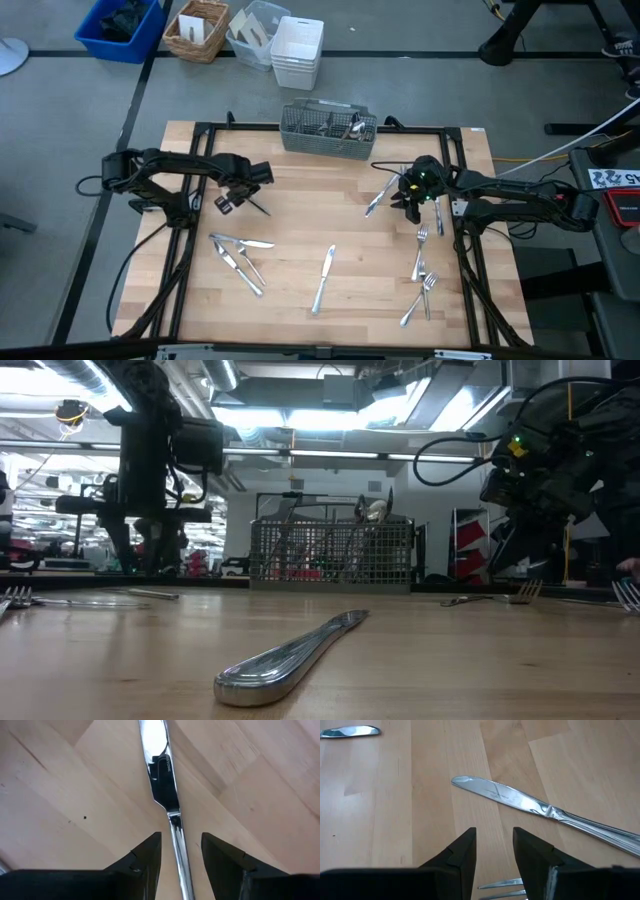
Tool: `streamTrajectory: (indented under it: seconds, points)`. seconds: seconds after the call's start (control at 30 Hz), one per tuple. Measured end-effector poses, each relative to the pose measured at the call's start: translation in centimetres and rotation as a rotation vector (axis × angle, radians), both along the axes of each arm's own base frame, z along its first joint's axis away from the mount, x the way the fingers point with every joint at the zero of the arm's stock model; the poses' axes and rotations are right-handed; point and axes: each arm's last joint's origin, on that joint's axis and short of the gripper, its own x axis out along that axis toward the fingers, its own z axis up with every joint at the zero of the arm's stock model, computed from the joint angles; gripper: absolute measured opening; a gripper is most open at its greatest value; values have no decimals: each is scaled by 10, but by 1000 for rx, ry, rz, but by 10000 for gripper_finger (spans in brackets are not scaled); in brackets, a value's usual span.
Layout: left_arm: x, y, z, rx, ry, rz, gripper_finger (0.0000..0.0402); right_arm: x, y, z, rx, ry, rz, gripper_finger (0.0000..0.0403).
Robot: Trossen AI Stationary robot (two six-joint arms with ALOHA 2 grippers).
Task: Sort silverware
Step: Put the table knife into the gray silverware organizer
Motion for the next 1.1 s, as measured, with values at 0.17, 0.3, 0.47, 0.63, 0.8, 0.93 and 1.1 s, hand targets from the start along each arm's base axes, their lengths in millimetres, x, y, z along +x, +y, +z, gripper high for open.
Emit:
streamTrajectory:
  seconds: [0.17,0.3,0.47,0.63,0.8,0.93,1.1]
  points:
    - [2,0,-6,-7,15,53,131,0,0,0,0,0,0,131]
    - [6,2,-13,-11,27,58,131,0,0,0,0,0,0,131]
    - [10,3,-20,-14,35,61,131,0,0,0,0,0,0,131]
    - [11,3,-27,-27,73,61,131,0,0,0,1,1,0,131]
    - [13,4,-33,-32,99,53,130,0,0,0,2,3,0,131]
    - [14,5,-34,-32,102,-25,106,0,0,0,2,3,0,131]
    - [15,5,-35,-43,102,-114,45,0,0,0,2,3,0,131]
